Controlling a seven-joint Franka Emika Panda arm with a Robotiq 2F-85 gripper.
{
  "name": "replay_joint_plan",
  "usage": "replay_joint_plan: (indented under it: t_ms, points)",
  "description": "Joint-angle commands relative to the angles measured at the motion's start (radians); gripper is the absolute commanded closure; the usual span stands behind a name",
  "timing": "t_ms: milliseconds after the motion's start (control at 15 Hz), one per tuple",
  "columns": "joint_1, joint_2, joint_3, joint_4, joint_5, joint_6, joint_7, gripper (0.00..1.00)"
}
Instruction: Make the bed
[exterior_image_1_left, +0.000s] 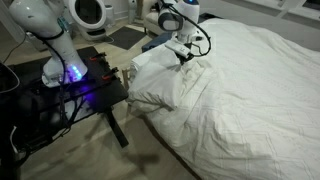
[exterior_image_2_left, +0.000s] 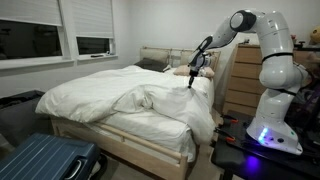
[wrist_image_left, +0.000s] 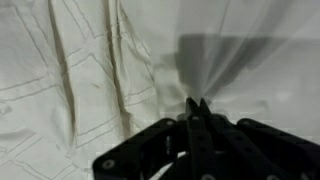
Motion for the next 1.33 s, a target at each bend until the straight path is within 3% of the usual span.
replay_joint_plan:
  t_ms: [0, 267, 667, 1267]
  points:
    - [0.105, -0.161, -0.071, -0.102, -0.086, -0.05, 0.155, 1.0]
    - [0.221, -0.304, -0.109, -0.18, -0.228, -0.129, 0.345, 1.0]
    - [0.342, -0.507, -0.073, -0.285, -0.315, -0.283, 0.516, 1.0]
    - [0.509, -0.706, 0.008, -0.391, -0.21, -0.416, 0.525, 1.0]
